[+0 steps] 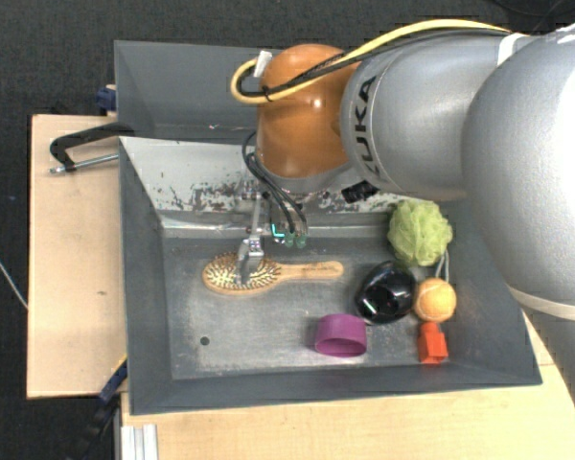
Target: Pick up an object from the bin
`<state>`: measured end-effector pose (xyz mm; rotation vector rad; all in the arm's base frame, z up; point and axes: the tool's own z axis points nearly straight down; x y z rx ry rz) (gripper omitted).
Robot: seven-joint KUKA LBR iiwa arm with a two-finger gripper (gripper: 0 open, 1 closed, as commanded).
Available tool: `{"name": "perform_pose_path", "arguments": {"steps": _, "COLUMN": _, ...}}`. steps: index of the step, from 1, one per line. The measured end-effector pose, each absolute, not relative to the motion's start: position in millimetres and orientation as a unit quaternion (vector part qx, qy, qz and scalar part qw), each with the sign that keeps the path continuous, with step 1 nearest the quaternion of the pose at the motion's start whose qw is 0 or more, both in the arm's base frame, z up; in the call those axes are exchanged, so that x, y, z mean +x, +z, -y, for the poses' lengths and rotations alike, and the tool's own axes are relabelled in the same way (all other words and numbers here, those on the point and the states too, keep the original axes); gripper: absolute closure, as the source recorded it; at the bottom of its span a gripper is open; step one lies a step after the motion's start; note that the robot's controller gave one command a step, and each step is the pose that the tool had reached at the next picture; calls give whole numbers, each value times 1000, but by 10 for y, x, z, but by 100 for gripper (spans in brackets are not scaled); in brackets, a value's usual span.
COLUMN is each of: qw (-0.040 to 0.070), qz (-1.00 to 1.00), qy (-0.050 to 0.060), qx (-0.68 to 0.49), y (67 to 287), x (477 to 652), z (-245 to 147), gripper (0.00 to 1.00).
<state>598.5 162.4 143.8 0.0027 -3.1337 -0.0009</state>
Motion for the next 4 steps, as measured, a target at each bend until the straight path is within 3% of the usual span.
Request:
{"name": "perform_pose_path", "arguments": {"steps": 1, "qw": 1, "qz": 1000, "qy": -1, "qx": 0, "y": 1482, "x": 6000, "z": -1616, "gripper": 0}}
{"name": "perform_pose_path", "arguments": {"steps": 2, "qw": -2, "qz": 998, "qy": -1, "qx": 57, "y": 927, "x": 5904, "z": -1131, "gripper": 0}}
{"name": "perform_pose_path", "arguments": {"steps": 3, "qw": -1, "qz": 999, "qy": -1, "qx": 54, "y": 1001, "x": 5905, "z": -994, "gripper": 0}}
{"name": "perform_pose_path", "arguments": {"steps": 4, "qw": 0, "qz": 997, "qy": 0, "qx": 79, "y": 1033, "x": 5834, "z": -526, "gripper": 0}}
